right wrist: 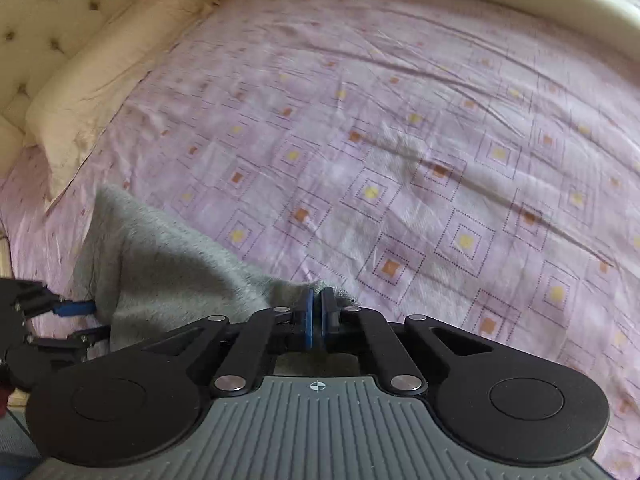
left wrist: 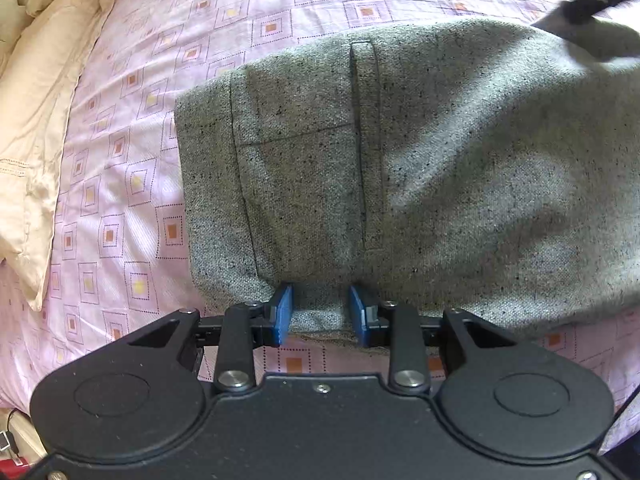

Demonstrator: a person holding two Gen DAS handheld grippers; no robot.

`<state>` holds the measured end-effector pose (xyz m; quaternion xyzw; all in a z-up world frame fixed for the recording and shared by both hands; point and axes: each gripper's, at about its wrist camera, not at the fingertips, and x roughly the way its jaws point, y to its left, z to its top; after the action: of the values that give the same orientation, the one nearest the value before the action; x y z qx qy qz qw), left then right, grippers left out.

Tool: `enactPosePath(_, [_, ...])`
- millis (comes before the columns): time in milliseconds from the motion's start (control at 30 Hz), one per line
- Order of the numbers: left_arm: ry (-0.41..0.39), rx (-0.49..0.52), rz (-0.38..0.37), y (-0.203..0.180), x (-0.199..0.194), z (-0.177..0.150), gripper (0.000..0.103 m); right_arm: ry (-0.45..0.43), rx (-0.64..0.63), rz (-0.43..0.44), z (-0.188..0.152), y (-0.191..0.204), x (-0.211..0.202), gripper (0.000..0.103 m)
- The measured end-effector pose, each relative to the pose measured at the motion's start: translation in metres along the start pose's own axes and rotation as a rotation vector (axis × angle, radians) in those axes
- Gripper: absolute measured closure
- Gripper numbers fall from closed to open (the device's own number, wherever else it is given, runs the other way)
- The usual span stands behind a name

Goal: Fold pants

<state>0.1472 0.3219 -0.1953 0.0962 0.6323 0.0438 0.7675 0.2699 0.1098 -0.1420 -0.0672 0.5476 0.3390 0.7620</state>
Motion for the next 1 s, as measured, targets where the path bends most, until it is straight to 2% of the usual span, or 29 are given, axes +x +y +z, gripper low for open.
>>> enactPosePath(133, [-0.005,-0.002,0.006,-0.003,-0.003,-0.003,0.063,0.081,-0.010,0.030,-0.046,0.022,0.000,0.100])
enactPosePath(167, [-0.007,0.000,0.008,-0.004,-0.003,-0.003,0.063,0.120,-0.017,0.026,-0.054,0.025,0.005,0.100])
enactPosePath(233, [-0.008,0.007,0.010,-0.006,-0.003,-0.003,0.063,0.127,-0.019,-0.015,-0.064,0.030,0.007,0.099])
enactPosePath(300, [-0.009,0.006,0.011,-0.005,-0.002,-0.002,0.062,0.064,0.030,-0.031,-0.060,0.027,-0.005,0.097])
enactPosePath(400, [-0.016,0.005,0.017,-0.006,-0.002,-0.003,0.063,-0.098,0.095,-0.072,-0.039,0.014,-0.031,0.096])
enactPosePath(433, [-0.020,0.008,0.020,-0.007,-0.002,-0.003,0.063,-0.126,0.092,-0.089,-0.030,0.008,-0.035,0.091])
enactPosePath(467, [-0.025,0.012,0.024,-0.008,-0.003,-0.004,0.063,-0.141,0.084,-0.107,-0.018,-0.001,-0.035,0.082])
enactPosePath(533, [-0.038,0.017,0.027,-0.009,-0.004,-0.007,0.063,-0.122,0.079,-0.098,0.002,-0.020,-0.026,0.071])
enactPosePath(633, [-0.056,0.020,0.018,-0.007,-0.005,-0.012,0.063,-0.062,0.102,-0.059,0.023,-0.050,-0.002,0.071])
enactPosePath(700, [-0.066,0.016,0.004,-0.005,-0.005,-0.014,0.063,-0.027,0.150,0.000,0.032,-0.066,0.014,0.071])
enactPosePath(800, [-0.084,0.027,-0.019,0.001,-0.008,-0.017,0.064,0.080,0.255,0.083,0.028,-0.079,0.035,0.071])
enactPosePath(833, [-0.091,0.034,-0.038,0.004,-0.010,-0.017,0.066,0.102,0.260,0.101,0.024,-0.077,0.036,0.074])
enactPosePath(867, [-0.101,0.036,-0.061,0.009,-0.015,-0.017,0.066,0.086,0.215,0.107,0.018,-0.068,0.032,0.088])
enactPosePath(900, [-0.117,0.038,-0.074,0.014,-0.023,-0.016,0.068,0.066,0.155,0.094,0.013,-0.057,0.026,0.093])
enactPosePath(1000, [-0.217,-0.008,-0.126,0.031,-0.060,0.000,0.069,0.047,0.016,0.052,-0.007,-0.023,0.012,0.095])
